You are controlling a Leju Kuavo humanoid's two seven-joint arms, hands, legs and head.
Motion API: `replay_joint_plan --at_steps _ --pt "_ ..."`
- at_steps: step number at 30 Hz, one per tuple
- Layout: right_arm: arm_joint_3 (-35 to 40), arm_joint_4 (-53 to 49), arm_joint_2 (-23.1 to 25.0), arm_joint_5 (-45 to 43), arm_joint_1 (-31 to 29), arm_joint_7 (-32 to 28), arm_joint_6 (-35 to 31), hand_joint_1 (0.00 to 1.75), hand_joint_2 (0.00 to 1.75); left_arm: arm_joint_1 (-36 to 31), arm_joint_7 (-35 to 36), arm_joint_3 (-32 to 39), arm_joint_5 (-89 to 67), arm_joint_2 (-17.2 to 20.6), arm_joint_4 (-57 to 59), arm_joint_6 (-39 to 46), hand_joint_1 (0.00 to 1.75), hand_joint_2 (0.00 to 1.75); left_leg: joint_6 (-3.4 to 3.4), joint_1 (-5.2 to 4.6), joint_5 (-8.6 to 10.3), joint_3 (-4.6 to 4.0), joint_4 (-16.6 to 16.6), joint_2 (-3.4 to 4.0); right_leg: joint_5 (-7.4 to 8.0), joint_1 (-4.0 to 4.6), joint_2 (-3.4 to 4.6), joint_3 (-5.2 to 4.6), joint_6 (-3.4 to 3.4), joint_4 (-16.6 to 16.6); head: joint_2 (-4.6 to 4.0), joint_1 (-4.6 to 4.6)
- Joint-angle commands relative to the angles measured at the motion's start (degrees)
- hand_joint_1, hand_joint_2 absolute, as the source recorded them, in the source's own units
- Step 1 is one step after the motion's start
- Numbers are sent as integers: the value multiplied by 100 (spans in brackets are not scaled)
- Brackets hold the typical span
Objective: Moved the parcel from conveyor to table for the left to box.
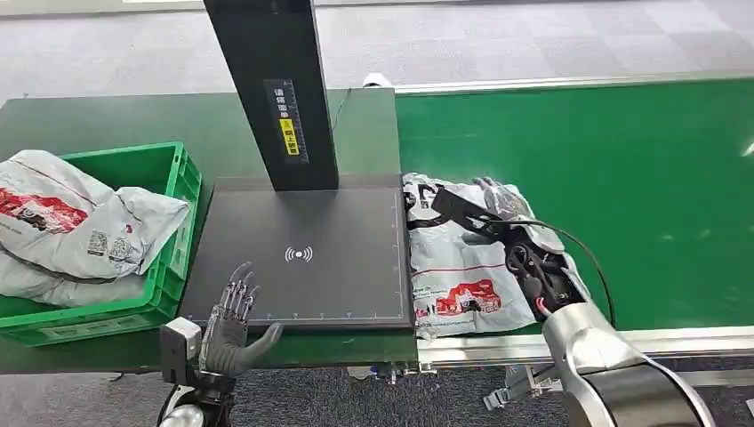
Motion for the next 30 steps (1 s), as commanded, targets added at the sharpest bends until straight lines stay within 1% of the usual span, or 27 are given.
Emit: replay_joint_plan --at_steps 1,5,7,8,16,30 --pt "221 799 -59 147 -412 680 454 0 175 -234 168 -155 -76 -8 225 109 0 175 16 -2 -1 9 -2 -10 -2 3 -13 12 -17 -4 0 0" --pt "120 922 -108 78 -444 687 720 0 175 -305 242 -184 -84 4 289 121 0 175 13 -2 -1 7 -1 -13 -4 2 -16 11 -15 -2 0 0" --pt "56 994 -158 119 -422 879 625 0 175 -267 236 -205 -87 21 350 170 0 175 14 -3 -2 10 -2 -15 -5 2 -18 14 -16 -2 0 0" --pt "15 1047 -189 111 -418 952 678 0 175 -225 202 -221 -74 32 355 163 0 175 13 -2 -1 11 -3 -12 -4 2 -15 14 -15 -4 0 0" --pt "-205 1153 -286 74 -438 1085 817 0 175 -285 67 -317 -21 27 527 207 0 175 16 -4 -1 12 -3 -10 -3 1 -14 15 -17 -4 0 0" --pt "-225 1163 -290 74 -425 1118 811 0 175 -299 66 -316 -21 32 515 217 0 175 10 -3 -1 5 -1 -6 -2 0 -9 6 -11 -1 0 0"
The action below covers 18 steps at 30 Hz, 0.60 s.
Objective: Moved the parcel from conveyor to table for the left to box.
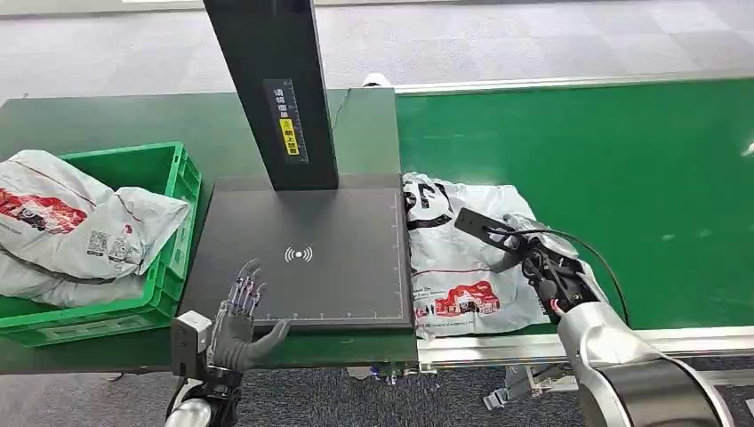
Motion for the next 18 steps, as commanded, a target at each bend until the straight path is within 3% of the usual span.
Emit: replay_joint_plan --at_steps 1,11,12,13,18 --pt "-155 409 3 -24 -291 21 46 0 175 -149 12 -120 3 21 356 16 0 175 17 -2 -2 14 -5 -10 -3 3 -13 16 -19 -5 0 0" --pt "-225 424 8 -55 -307 28 130 2 175 -142 7 -97 11 26 330 35 0 175 11 -3 -1 7 -3 -6 -2 0 -8 7 -12 -2 0 0" --pt "-234 434 11 -60 -325 38 158 47 175 -138 7 -92 11 26 332 39 0 175 10 -3 -1 6 -3 -5 -2 0 -7 6 -11 -2 0 0" --pt "-235 438 21 -56 -347 44 178 140 175 -130 7 -87 11 25 333 44 0 175 16 -3 -3 13 -3 -8 -4 2 -11 15 -18 -3 0 0" --pt "-227 438 79 -30 -401 12 193 154 175 -64 -7 -70 -42 32 266 116 0 175 10 -4 -2 7 -3 -1 -2 0 -4 6 -13 -1 0 0"
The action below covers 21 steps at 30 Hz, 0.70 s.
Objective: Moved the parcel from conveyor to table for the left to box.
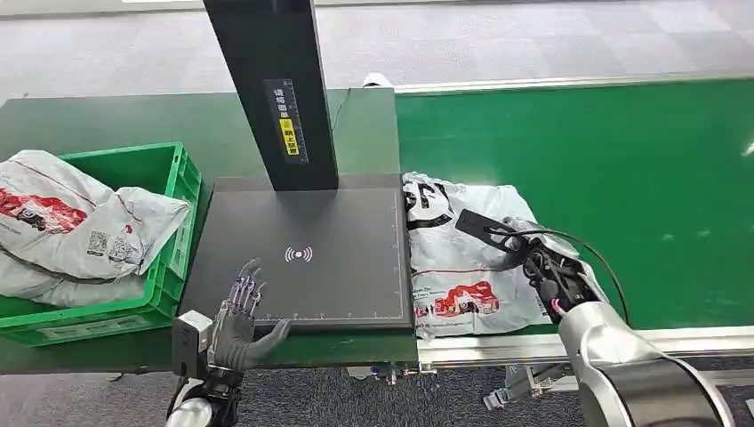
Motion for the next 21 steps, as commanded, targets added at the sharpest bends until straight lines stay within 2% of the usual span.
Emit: replay_joint_plan --at_steps 1,2,3,21 --pt "-179 366 107 18 -381 -18 74 152 175 -34 -4 -40 -44 35 238 98 0 175 15 -4 -3 14 -4 -2 -3 1 -5 12 -19 -2 0 0" --pt "-182 373 123 26 -390 -29 86 154 175 -11 -4 -26 -49 31 203 108 0 175 13 -3 -3 11 -4 1 -2 1 -2 8 -16 -2 0 0" --pt "-179 378 137 36 -397 -30 105 171 175 1 -3 -15 -53 30 186 114 0 175 10 -3 -3 8 -3 2 -1 0 0 5 -13 -1 0 0" --pt "-131 365 221 120 -448 -119 111 175 175 87 -5 74 -59 -2 83 150 0 175 12 -3 -3 5 -1 2 -2 1 0 5 -14 0 0 0"
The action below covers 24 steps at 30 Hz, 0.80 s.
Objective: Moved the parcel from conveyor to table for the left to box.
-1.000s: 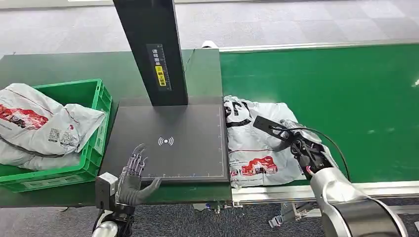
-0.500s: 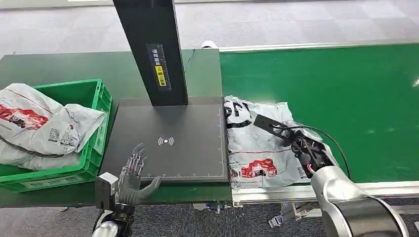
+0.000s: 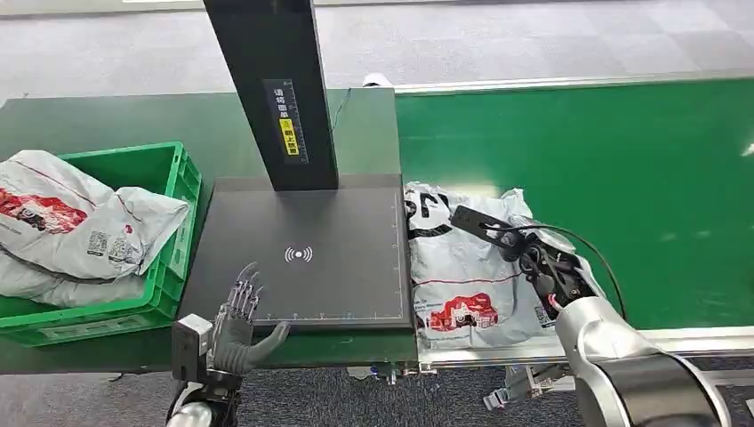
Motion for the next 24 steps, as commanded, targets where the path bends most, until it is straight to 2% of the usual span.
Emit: replay_joint_plan --at_steps 1,6,8,12,13,16,20,24 --pt "-81 323 119 40 -334 -86 7 175 175 4 5 67 -25 -7 84 30 0 175 15 -3 -5 12 -2 3 -3 2 0 8 -18 -1 0 0" --pt "-276 155 190 -47 -435 -638 -908 175 175 164 7 155 -18 15 -184 8 0 175 12 -4 -5 6 0 9 -1 0 6 0 -15 2 0 0" --pt "-552 58 265 -313 -479 -1075 -1403 175 175 222 9 207 -16 2 -258 13 0 175 13 -3 -7 5 3 14 -1 1 10 -2 -17 4 0 0" --pt "-543 56 278 -305 -512 -1066 -1389 175 175 233 8 208 -16 3 -259 11 0 175 11 -4 -3 2 0 8 0 0 5 -2 -14 2 0 -2" --pt "-751 -78 323 -531 -458 -1465 -1772 175 175 242 5 217 -13 -3 -259 12 0 175 15 -3 -6 9 -1 9 -1 2 6 4 -19 0 0 0" --pt "-1033 -213 439 -889 -492 -2074 -2270 175 175 282 -43 235 -4 -4 -290 11 0 175 15 -3 -5 9 -1 11 -1 2 8 3 -18 0 0 0" --pt "-1369 -491 530 -1464 -443 -2836 -2483 175 175 278 -101 235 10 6 -264 4 0 175 11 -3 -4 4 0 7 -2 1 4 0 -14 2 0 0" --pt "-1358 -478 518 -1490 -444 -2867 -2476 175 175 265 -105 230 11 3 -247 6 0 175 15 -3 -4 10 -2 -1 -3 2 -3 7 -18 -1 0 0"
